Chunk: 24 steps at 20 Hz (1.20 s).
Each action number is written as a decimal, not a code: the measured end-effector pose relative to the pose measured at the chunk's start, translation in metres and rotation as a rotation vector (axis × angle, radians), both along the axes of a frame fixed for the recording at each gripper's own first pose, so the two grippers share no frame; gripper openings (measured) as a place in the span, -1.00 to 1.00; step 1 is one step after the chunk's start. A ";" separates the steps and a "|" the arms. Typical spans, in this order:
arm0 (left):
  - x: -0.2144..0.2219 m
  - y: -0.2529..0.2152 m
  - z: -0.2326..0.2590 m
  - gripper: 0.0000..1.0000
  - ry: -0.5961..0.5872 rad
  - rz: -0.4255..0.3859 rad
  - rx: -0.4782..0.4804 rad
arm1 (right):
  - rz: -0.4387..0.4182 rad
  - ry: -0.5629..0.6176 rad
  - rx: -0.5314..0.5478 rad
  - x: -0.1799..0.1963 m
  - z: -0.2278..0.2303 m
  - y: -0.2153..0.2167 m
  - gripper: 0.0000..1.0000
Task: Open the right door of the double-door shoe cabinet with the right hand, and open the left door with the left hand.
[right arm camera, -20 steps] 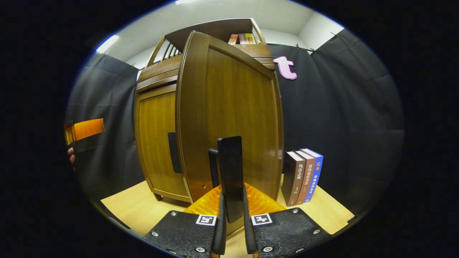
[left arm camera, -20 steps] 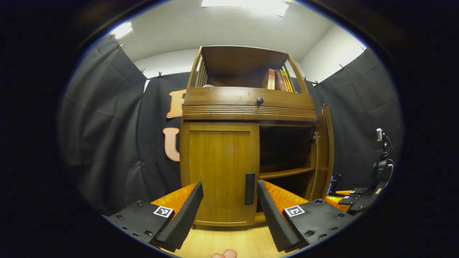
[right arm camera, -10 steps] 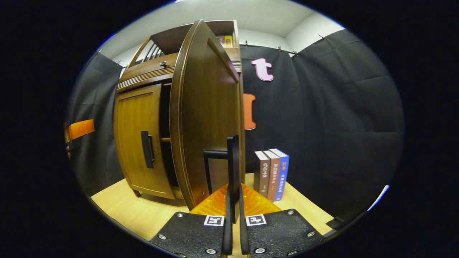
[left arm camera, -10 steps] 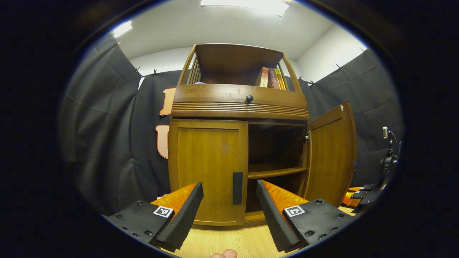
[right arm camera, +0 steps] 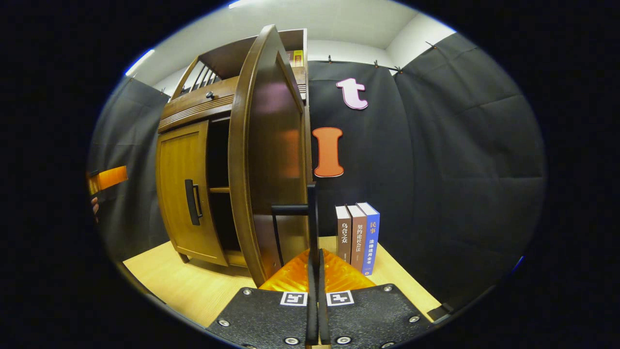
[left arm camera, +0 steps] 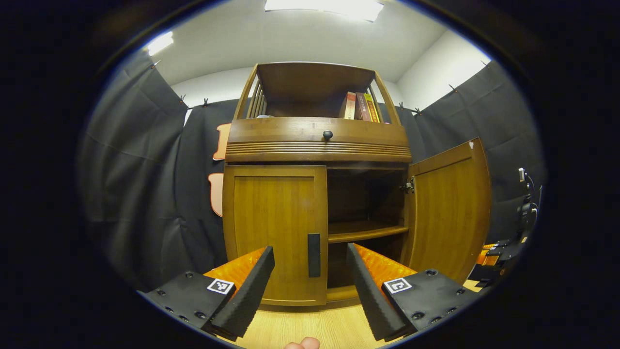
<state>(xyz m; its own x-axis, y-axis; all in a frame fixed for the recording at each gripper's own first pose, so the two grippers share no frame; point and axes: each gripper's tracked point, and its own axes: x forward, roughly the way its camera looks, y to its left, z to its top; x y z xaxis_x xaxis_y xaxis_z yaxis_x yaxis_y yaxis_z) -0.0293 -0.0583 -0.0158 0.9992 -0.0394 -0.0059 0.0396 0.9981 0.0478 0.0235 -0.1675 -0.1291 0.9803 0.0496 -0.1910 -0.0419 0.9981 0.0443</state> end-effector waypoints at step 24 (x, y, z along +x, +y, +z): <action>-0.014 0.023 -0.024 0.93 0.043 0.050 -0.057 | 0.068 0.006 0.058 -0.055 -0.027 -0.067 -0.68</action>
